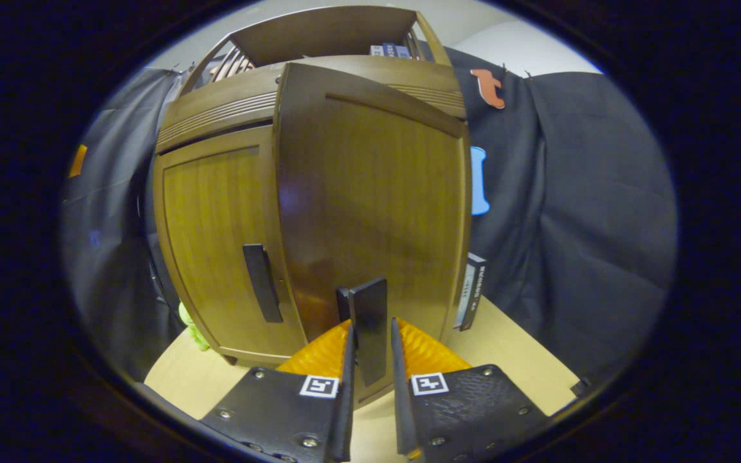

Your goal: Open the right door of the double-door shoe cabinet with the right hand, and open the left door with the left hand.

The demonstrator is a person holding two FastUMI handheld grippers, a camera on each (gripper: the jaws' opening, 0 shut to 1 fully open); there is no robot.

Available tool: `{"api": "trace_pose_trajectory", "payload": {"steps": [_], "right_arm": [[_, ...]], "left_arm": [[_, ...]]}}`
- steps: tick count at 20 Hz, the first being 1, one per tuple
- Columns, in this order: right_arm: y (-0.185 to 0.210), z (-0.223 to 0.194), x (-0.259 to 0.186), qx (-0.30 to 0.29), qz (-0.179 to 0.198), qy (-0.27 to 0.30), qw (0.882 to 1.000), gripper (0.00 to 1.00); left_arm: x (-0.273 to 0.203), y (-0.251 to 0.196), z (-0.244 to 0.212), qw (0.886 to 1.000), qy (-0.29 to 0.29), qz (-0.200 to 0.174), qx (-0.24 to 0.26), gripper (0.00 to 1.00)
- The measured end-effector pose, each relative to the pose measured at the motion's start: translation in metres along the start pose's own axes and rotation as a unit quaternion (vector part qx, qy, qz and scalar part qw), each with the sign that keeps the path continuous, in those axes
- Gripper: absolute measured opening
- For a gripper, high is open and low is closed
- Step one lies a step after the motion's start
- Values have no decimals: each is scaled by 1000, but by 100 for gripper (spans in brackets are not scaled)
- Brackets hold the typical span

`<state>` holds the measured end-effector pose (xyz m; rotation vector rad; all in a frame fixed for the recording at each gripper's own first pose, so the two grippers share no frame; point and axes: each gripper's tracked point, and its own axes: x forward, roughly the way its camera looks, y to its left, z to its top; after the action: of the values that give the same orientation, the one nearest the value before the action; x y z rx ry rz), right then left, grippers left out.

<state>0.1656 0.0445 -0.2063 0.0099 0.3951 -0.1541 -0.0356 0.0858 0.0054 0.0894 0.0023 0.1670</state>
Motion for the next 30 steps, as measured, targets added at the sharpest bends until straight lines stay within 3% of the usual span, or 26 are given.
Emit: {"api": "trace_pose_trajectory", "payload": {"steps": [11,16,17,18,23,30], "right_arm": [[-26,17,1,24,-43,11,999,27],[-66,20,-7,33,-53,8,998,27],[-78,21,-13,26,-61,7,998,31],[-90,20,-11,22,-69,4,997,7],[-124,28,-13,20,-70,-3,997,8],[-170,37,-21,10,-117,-15,993,8]], "left_arm": [[1,-61,-10,997,10,-73,-15,98],[4,-79,-14,996,15,-88,-24,98],[5,-81,-15,995,16,-91,-25,98],[5,-84,-16,995,18,-94,-26,99],[10,-97,-25,994,27,-104,-31,99],[29,-114,-41,992,38,-116,-28,99]]}}
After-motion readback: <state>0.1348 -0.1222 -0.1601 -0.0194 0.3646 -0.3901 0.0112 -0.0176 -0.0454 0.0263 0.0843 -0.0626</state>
